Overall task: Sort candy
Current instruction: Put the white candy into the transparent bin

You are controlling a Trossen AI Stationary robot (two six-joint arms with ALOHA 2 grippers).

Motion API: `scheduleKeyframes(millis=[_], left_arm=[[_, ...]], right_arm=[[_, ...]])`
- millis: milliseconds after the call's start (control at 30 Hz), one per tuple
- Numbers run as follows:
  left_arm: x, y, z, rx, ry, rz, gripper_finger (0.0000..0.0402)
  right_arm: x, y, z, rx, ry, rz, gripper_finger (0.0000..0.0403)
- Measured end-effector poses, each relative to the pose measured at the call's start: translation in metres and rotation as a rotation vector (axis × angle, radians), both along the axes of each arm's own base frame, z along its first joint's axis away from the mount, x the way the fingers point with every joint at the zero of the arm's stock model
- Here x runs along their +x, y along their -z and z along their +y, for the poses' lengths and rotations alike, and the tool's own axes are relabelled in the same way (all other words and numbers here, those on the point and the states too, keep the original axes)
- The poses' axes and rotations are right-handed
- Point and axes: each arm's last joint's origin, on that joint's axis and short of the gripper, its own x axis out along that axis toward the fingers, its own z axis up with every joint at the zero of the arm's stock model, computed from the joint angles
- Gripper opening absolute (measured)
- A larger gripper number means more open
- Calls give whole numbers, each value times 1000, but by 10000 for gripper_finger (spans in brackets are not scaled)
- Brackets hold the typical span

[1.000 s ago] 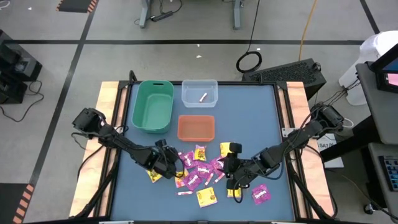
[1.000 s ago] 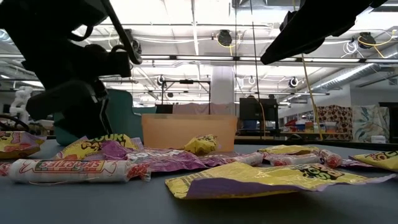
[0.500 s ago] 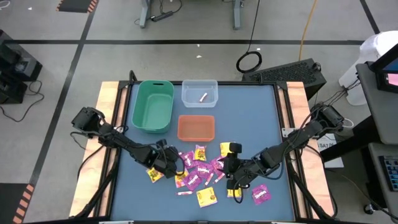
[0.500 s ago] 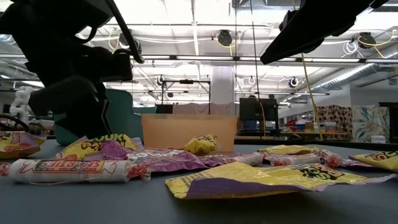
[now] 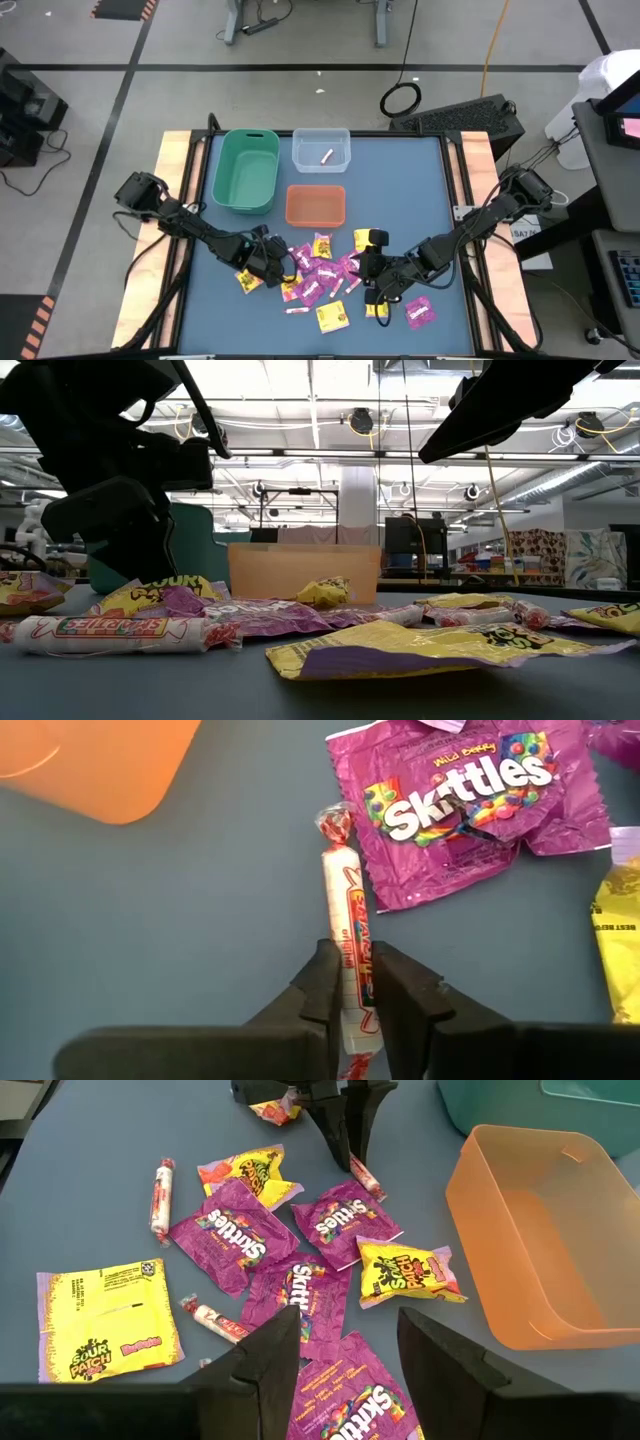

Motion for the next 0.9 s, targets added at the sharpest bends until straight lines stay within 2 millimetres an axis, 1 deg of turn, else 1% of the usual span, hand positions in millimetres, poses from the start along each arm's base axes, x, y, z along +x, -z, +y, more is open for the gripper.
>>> scheduleKeyframes(millis=[133,367,567,767,900], left_arm=[[-3,-9,2,-8,1,-11,53],[-5,-38,2,-32,36,-131,54],[-3,-70,0,-2,141,-316,54],[2,-100,3,128,208,-517,54],[5,-117,6,174,236,-635,54]], right_arm=[[0,0,0,0,0,0,160],[0,0,0,0,0,0,160],[0,0,0,0,0,-1,160],[1,-2,1,10,-3,-22,160],[2,-2,1,6,-11,-31,160]])
